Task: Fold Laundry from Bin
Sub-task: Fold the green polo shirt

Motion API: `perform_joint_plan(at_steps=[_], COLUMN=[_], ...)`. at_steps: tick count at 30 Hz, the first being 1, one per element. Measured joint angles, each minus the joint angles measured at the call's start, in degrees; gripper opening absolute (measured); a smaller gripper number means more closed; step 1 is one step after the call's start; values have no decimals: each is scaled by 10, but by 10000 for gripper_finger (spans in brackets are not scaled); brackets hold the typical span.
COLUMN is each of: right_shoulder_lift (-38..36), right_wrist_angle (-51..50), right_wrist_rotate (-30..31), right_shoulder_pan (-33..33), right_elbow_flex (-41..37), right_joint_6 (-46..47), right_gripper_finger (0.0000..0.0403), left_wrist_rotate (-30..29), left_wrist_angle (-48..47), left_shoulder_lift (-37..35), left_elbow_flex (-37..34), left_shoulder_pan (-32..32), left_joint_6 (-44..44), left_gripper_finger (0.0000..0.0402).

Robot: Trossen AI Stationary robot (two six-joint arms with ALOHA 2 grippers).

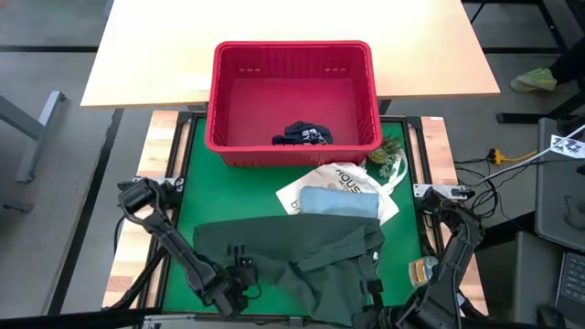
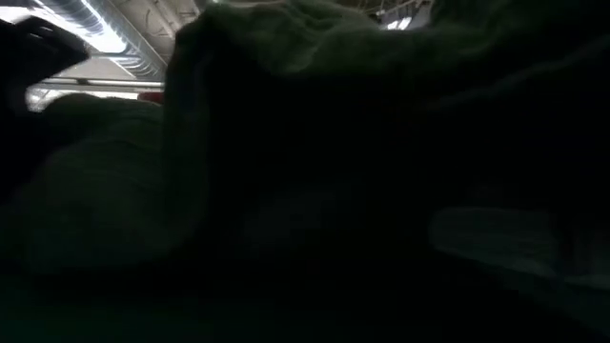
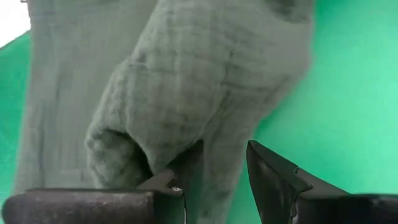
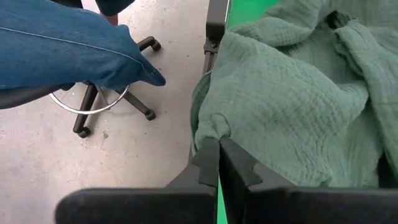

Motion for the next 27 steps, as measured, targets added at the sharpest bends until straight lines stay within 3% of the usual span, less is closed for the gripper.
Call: perform_joint_plan(at_steps=[14, 23, 27], right_shoulder_lift=[0, 0, 0], right_wrist_angle=[0, 0, 0], right_wrist_rotate=[0, 0, 0], right_shoulder_pan=[0, 0, 0], right_elbow_flex=[0, 0, 0], right_joint_6=[0, 0, 0], right_gripper_finger=[4, 5, 5], left_wrist_rotate=[-18, 28, 78], left_wrist_angle=[-22, -60, -60], left_shoulder_lift=[0, -2, -2], left_elbow_flex=[0, 0, 0], left_shoulder_pan=[103, 182, 203], left_joint_6=[61, 170, 195], left_gripper_finger=[115, 115, 115])
